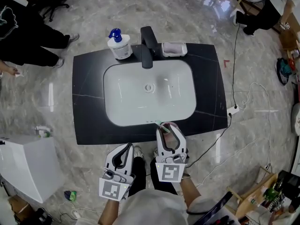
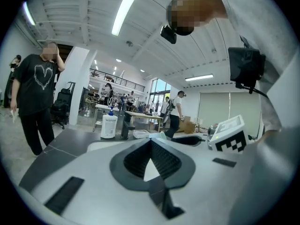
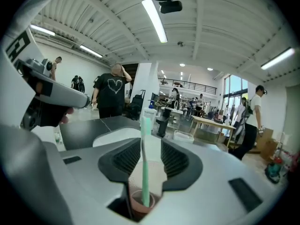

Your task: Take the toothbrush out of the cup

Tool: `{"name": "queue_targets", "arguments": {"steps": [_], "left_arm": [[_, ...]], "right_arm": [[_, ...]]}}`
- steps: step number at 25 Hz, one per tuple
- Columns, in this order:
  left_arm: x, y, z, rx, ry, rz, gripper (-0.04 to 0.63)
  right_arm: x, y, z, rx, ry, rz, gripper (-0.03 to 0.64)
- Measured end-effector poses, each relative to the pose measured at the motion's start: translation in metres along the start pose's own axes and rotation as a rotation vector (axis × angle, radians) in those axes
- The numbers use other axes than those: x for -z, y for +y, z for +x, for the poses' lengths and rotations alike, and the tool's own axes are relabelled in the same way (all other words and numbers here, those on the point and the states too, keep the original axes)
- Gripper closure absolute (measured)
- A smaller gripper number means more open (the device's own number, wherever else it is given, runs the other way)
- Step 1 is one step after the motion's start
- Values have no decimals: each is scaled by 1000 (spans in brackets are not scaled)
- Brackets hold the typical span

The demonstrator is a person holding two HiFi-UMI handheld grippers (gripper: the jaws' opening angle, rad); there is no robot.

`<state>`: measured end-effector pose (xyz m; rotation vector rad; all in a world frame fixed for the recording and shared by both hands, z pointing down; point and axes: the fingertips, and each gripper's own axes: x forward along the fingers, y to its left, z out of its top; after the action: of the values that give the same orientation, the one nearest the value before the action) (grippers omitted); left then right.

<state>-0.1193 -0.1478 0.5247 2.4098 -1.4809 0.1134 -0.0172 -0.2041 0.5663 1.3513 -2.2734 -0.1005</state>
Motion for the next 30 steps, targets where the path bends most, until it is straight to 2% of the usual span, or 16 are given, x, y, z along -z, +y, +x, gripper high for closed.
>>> {"name": "queue_targets", "arguments": {"steps": [6,9,15,19,30], "left_arm": [[-3,6,-1,-5,-12,-7,600],[-3,9,-1,-10,-13,-7,600],[-2,14,-5,-21,-13,-4,600],[-4,15,-5,-21,-13,-1,600],[-9,6,-5,0,-20,10,600]], "right_arm": [[8,5,5,61,34,18,482],[9,0,5,96,38,-13,575],[8,-2,6,89,30,-11,586],[0,-6,5,66,19,-68,588],[-17,-9,-12,67,-18,-31,589]]}}
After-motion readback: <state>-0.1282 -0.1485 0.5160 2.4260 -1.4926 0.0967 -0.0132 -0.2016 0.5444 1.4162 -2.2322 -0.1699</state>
